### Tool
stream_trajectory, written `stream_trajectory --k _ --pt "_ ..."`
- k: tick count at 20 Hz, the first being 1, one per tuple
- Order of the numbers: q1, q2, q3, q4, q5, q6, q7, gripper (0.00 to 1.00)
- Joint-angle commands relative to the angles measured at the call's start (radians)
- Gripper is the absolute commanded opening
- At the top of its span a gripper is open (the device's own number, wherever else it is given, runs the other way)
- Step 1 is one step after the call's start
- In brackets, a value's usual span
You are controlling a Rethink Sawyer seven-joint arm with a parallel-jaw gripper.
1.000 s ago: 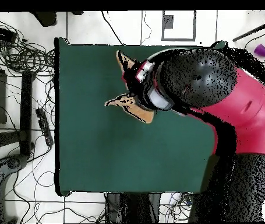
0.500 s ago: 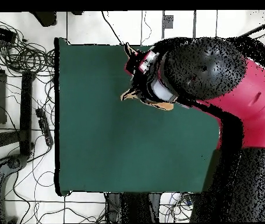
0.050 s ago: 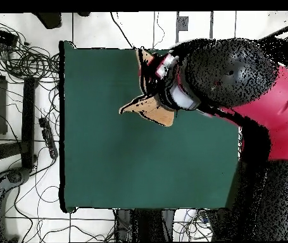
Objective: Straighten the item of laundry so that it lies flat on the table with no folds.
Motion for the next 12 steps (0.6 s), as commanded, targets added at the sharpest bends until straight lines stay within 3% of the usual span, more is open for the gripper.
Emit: stream_trajectory --k 1,5,12 --pt "-0.054 0.143 0.104 -0.059 0.047 0.201 0.192 0.00" --pt "-0.084 0.162 0.121 -0.085 0.058 0.233 0.163 0.00" --pt "-0.089 0.236 0.114 -0.232 -0.011 0.323 0.162 0.00"
